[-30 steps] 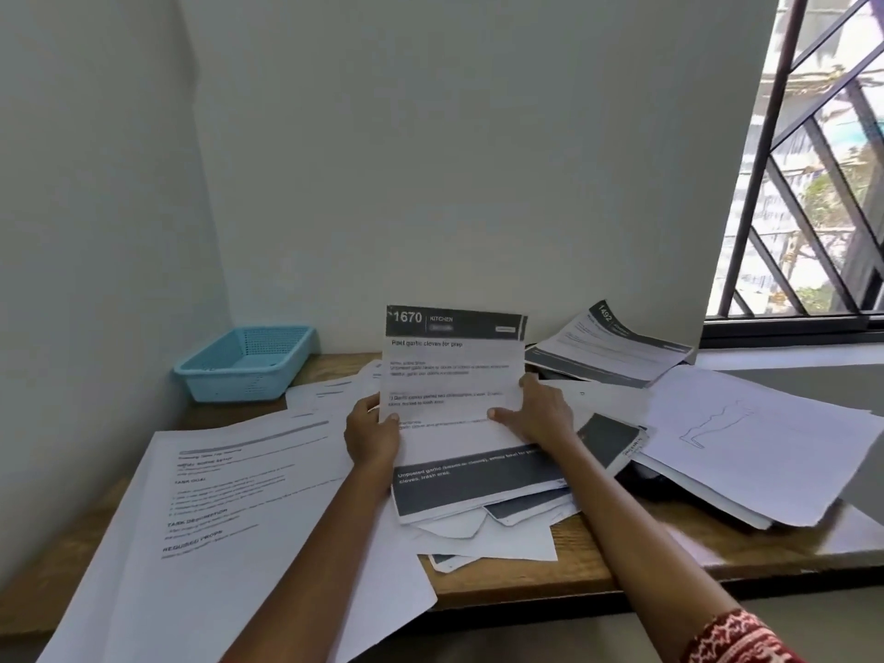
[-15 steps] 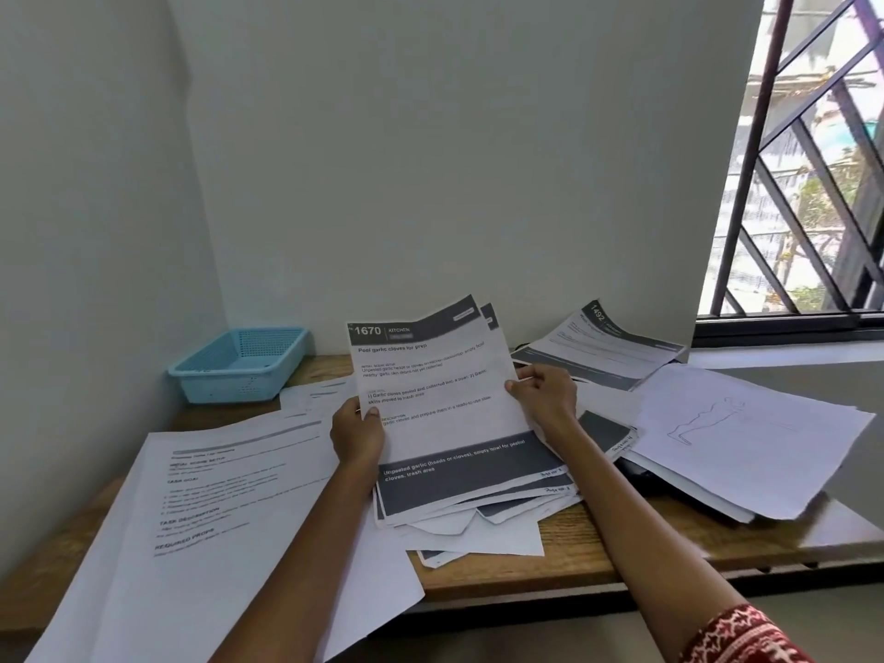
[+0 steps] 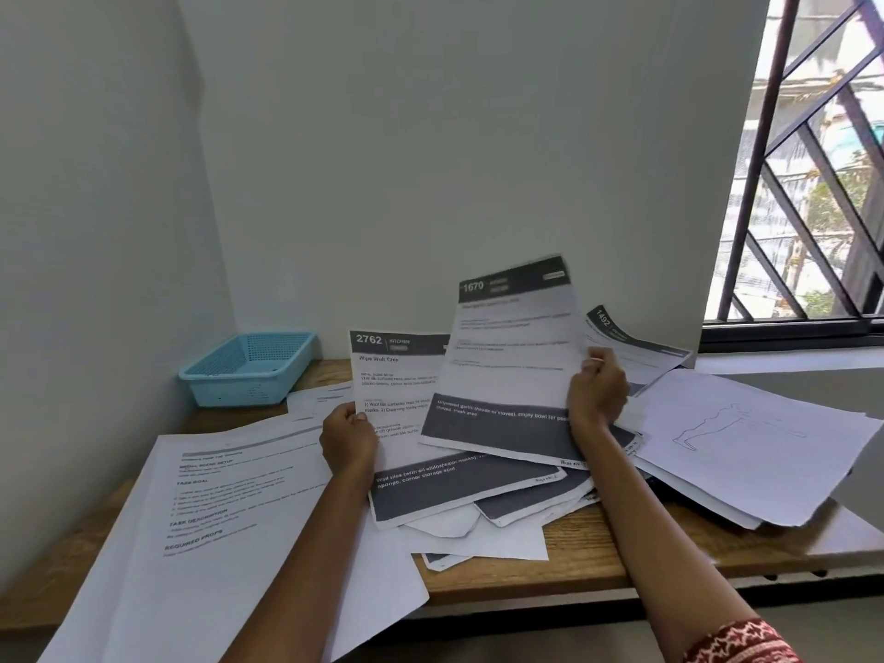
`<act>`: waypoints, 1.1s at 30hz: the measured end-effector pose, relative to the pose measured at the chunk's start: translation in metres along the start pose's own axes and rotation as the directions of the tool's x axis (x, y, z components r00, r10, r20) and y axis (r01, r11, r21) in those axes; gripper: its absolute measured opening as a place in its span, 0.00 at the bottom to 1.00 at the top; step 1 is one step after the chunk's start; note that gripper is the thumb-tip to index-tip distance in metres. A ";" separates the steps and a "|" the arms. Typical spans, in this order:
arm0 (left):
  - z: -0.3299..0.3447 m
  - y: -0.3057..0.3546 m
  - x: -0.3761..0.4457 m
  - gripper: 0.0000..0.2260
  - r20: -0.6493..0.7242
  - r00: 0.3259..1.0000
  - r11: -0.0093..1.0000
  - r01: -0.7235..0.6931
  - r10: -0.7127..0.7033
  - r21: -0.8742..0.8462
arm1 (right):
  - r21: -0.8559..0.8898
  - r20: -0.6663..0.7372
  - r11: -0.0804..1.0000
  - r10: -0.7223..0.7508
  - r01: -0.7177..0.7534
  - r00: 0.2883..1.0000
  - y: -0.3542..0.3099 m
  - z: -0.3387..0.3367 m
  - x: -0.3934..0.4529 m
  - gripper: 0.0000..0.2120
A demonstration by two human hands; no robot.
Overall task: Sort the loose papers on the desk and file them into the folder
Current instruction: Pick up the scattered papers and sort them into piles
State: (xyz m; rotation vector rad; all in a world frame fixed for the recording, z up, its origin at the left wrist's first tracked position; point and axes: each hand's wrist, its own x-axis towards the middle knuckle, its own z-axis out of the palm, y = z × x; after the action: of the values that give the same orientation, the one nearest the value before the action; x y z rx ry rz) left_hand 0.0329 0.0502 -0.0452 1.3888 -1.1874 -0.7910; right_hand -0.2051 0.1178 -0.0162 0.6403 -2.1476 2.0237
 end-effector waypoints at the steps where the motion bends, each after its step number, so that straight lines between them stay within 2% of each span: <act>1: -0.001 0.001 -0.001 0.13 -0.004 1.000 1.000 0.003 -0.003 0.008 | 0.024 -0.006 1.000 0.011 -0.011 1.000 -0.001 -0.001 0.000 0.13; 4: -0.002 0.006 -0.004 0.15 -0.023 0.993 0.993 -0.117 0.117 -0.018 | 0.082 0.074 0.996 -0.035 0.029 0.997 -0.001 0.004 -0.003 0.12; 6: -0.002 0.011 -0.003 0.20 0.043 0.988 0.978 -0.138 0.146 -0.155 | 0.108 0.170 0.990 -0.108 0.090 0.980 0.000 0.010 -0.008 0.11; 8: -0.003 0.018 -0.002 0.24 0.205 0.979 0.938 0.049 0.024 -0.343 | 0.109 0.280 0.977 -0.205 0.181 0.938 -0.002 0.014 -0.018 0.10; 10: -0.005 0.017 0.000 0.21 0.317 0.946 0.877 0.201 -0.059 -0.437 | 0.112 0.424 0.954 -0.299 0.278 0.855 -0.003 0.018 -0.027 0.10; 12: -0.011 0.012 0.006 0.14 0.290 0.951 0.887 0.220 -0.103 -0.406 | 0.138 0.571 0.951 -0.305 0.277 0.762 -0.001 0.020 -0.031 0.07; 13: -0.015 0.010 0.011 0.13 0.246 0.959 0.893 0.229 -0.139 -0.389 | 0.132 0.613 0.961 -0.271 0.242 0.742 0.000 0.019 -0.031 0.10; 14: -0.022 0.009 0.019 0.15 0.195 0.966 0.891 0.235 -0.170 -0.388 | 0.082 0.628 0.971 -0.224 0.223 0.745 0.003 0.019 -0.028 0.13; 15: -0.031 0.009 0.028 0.16 0.140 0.972 0.893 0.229 -0.189 -0.387 | -0.031 0.632 0.963 -0.189 0.268 0.752 0.005 0.018 -0.025 0.17; 17: -0.053 0.012 0.046 0.18 0.063 0.979 0.918 0.206 -0.196 -0.340 | -0.348 0.669 0.820 -0.122 0.454 0.733 0.011 0.016 -0.021 0.24; 18: -0.064 0.013 0.054 0.18 0.049 0.981 0.934 0.193 -0.187 -0.302 | -0.439 0.712 0.737 -0.064 0.514 0.700 0.013 0.017 -0.022 0.27; 20: -0.081 0.012 0.060 0.17 0.051 0.987 0.958 0.162 -0.155 -0.237 | -0.477 0.770 0.681 0.019 0.556 0.638 0.012 0.019 -0.027 0.32; 27: -0.082 -0.017 0.038 0.14 0.197 0.975 0.972 0.141 -0.103 -0.189 | -0.465 0.749 0.760 0.063 0.455 0.659 0.009 0.021 -0.030 0.31; 30: -0.080 -0.013 0.032 0.14 0.271 0.958 0.955 0.159 -0.089 -0.249 | -0.429 0.725 0.817 0.057 0.385 0.686 0.011 0.020 -0.030 0.21; 31: -0.080 -0.014 0.031 0.13 0.283 0.955 0.947 0.173 -0.093 -0.271 | -0.374 0.718 0.856 0.023 0.358 0.696 0.011 0.020 -0.029 0.15; 33: -0.081 -0.014 0.032 0.13 0.296 0.948 0.921 0.216 -0.118 -0.324 | -0.155 0.674 0.961 -0.068 0.231 0.735 0.005 0.019 -0.028 0.07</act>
State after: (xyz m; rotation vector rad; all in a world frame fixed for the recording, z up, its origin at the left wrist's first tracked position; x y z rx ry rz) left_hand 0.1200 0.0433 -0.0388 1.1147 -1.0725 -1.2856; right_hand -0.1778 0.1056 -0.0333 1.6432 -2.5073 1.5534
